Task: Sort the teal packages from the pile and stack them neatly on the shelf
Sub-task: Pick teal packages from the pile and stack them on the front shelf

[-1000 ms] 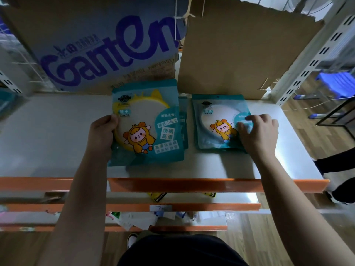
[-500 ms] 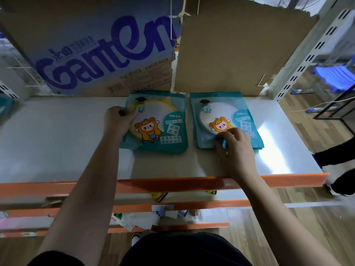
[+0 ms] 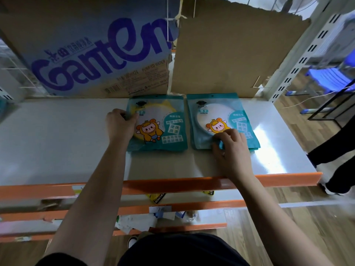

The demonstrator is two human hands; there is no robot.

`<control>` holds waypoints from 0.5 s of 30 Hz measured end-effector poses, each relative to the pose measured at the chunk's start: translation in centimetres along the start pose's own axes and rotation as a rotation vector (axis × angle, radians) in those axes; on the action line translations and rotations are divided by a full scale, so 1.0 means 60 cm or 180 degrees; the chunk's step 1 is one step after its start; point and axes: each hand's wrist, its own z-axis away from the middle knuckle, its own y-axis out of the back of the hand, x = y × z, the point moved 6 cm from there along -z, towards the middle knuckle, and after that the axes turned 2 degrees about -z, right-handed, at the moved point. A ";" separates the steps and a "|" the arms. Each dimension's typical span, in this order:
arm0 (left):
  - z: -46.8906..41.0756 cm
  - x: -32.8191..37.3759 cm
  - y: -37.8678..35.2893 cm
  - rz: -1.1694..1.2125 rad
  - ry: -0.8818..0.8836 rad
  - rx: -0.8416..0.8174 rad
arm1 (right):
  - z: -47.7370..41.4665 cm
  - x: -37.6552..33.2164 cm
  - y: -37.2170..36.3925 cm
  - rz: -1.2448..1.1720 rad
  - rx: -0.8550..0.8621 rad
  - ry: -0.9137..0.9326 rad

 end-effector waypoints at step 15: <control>0.069 -0.002 0.105 -0.0740 -0.0994 0.0428 | -0.040 -0.063 0.002 -0.0421 0.0002 0.0529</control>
